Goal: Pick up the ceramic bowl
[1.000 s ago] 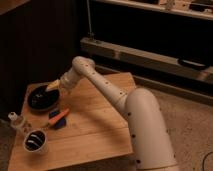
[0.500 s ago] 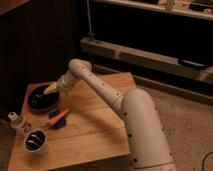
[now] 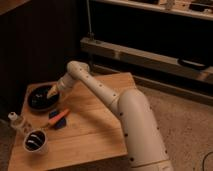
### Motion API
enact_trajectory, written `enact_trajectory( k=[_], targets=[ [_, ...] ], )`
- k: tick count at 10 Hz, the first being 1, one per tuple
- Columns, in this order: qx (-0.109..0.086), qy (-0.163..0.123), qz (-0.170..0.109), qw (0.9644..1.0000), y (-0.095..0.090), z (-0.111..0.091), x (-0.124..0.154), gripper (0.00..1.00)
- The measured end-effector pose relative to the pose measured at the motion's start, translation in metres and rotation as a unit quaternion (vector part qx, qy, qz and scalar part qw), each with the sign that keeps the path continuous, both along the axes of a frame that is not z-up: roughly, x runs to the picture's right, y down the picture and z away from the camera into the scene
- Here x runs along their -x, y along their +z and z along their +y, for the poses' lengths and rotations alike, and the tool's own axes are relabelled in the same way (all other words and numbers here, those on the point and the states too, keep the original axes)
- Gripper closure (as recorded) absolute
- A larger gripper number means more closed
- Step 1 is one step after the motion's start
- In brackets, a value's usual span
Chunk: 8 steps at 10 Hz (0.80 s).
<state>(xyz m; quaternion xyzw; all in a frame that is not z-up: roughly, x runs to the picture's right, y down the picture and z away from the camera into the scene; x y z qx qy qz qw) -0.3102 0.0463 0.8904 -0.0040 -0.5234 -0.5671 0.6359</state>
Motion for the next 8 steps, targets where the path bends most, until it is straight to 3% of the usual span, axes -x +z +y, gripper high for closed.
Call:
enact_trajectory(
  k=[6, 8],
  targets=[
    [0.004, -0.010, 0.022, 0.9997, 0.016, 0.009, 0.007, 0.41],
    [0.008, -0.005, 0.032, 0.9995, 0.024, 0.007, 0.006, 0.50]
  ],
)
